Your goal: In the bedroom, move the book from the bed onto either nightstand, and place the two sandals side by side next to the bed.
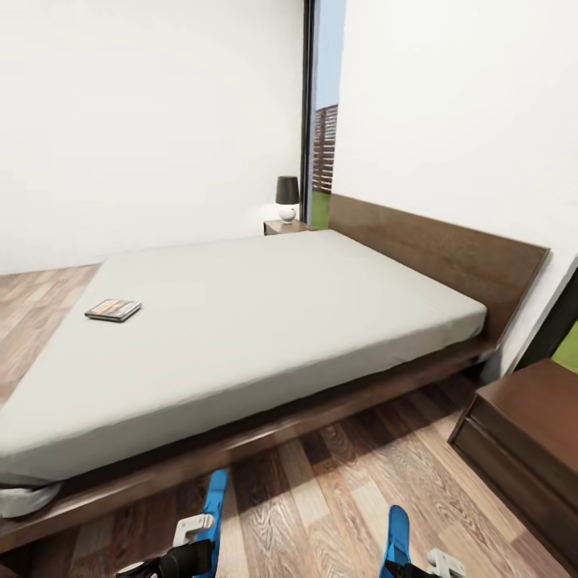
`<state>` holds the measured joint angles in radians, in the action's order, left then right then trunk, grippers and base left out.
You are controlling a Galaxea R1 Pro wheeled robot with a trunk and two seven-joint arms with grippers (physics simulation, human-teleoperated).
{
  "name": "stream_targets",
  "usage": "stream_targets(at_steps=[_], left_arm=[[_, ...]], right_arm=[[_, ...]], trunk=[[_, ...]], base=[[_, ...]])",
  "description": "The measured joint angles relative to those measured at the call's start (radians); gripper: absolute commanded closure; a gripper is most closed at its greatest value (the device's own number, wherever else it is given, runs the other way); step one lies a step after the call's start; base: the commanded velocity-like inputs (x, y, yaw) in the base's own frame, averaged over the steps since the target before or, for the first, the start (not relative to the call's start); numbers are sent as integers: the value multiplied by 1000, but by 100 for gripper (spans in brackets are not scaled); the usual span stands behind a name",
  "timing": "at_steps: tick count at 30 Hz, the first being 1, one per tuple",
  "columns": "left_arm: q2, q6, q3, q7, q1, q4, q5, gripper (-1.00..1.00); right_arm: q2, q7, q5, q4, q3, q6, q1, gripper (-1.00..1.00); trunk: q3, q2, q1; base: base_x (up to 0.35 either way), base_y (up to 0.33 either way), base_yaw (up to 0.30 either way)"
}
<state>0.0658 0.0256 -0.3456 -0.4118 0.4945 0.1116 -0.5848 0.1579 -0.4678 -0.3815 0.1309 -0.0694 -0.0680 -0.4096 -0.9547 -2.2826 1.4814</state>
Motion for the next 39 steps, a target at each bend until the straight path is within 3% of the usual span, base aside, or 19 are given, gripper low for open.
stream_targets(at_steps=[39], left_arm=[[0,0,2,0,0,0,0,100]], right_arm=[[0,2,0,0,0,0,0,100]], trunk=[[0,0,0]], base=[[0,0,294]])
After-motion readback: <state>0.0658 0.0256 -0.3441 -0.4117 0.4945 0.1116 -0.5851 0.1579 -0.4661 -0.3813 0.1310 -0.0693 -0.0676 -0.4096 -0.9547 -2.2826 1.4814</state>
